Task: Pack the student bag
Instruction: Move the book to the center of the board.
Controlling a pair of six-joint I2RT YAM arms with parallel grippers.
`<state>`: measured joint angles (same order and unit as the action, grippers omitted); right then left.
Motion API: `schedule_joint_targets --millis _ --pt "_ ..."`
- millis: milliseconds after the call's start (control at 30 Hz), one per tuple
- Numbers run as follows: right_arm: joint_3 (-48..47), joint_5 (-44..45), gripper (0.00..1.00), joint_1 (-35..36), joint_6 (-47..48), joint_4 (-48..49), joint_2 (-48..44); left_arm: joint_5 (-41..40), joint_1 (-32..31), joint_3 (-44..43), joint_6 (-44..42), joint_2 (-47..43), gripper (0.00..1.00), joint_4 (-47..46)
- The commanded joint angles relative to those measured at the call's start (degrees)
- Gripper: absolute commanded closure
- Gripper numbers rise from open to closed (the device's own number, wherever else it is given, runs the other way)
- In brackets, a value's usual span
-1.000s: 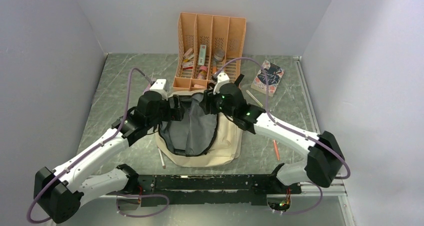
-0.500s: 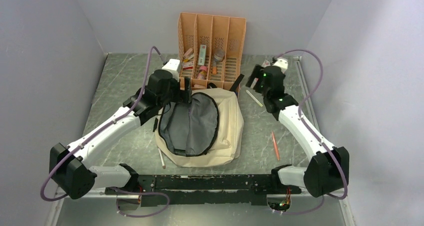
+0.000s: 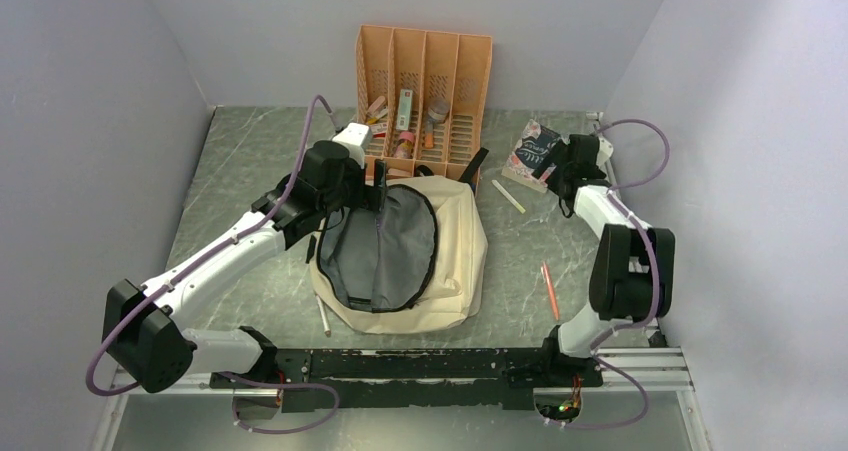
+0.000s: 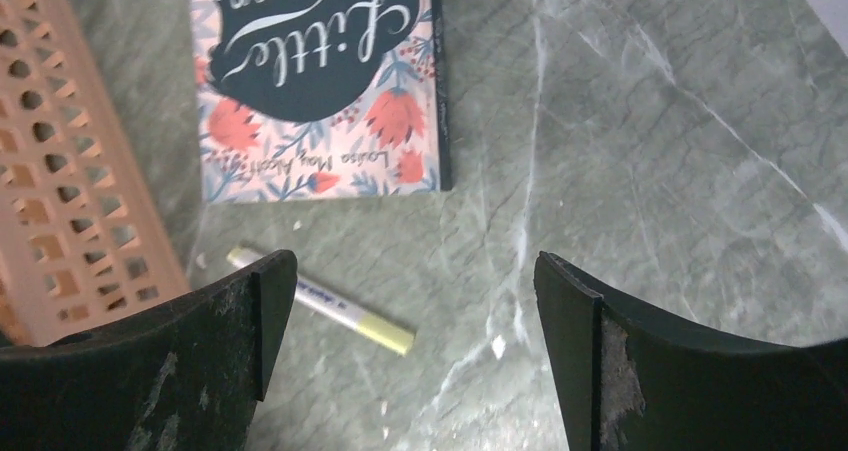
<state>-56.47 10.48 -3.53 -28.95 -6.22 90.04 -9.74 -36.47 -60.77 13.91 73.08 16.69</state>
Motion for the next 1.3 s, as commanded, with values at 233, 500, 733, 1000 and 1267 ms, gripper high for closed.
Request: schedule_joint_targets --millis 233,500,733,1000,1267 --pt "-11.47 -5.40 0.10 1.22 6.78 3.12 12.91 3.50 0.52 1.19 -0.63 -1.32 0.09 -2.19" --pt "-25.84 6.01 0.16 8.26 14.18 -3.60 23.45 3.86 0.92 1.27 -0.50 -1.45 0.09 -2.19" --pt "-38.52 11.51 0.25 10.86 16.99 -9.23 33.86 5.26 1.96 1.58 -0.14 -1.42 0.09 -2.54" --pt "-48.85 16.90 0.44 13.41 20.83 -15.26 43.25 6.53 3.00 1.78 0.17 -1.36 0.09 -2.83" --pt "-43.43 16.67 0.79 13.90 22.02 -13.64 40.76 6.88 3.16 1.81 0.18 -1.36 0.09 -2.98"
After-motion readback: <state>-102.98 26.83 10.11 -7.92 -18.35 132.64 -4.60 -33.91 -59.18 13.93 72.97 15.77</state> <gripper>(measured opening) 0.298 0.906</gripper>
